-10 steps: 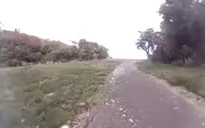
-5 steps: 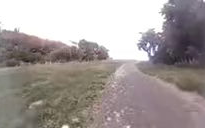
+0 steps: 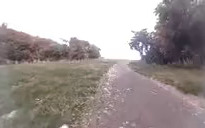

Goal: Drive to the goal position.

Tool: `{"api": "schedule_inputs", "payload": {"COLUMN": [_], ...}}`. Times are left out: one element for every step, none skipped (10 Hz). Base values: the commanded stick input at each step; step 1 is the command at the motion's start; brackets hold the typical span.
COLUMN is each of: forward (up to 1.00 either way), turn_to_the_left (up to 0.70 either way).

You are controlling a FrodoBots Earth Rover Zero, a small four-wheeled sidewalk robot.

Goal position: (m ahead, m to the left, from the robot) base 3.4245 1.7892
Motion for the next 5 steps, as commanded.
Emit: {"api": "schedule_inputs", "payload": {"forward": [0.85, 0.85, 0.85, 0.85, 0.85], "turn_to_the_left": [-0.19, -0.08, -0.03, -0.01, 0.00]}}
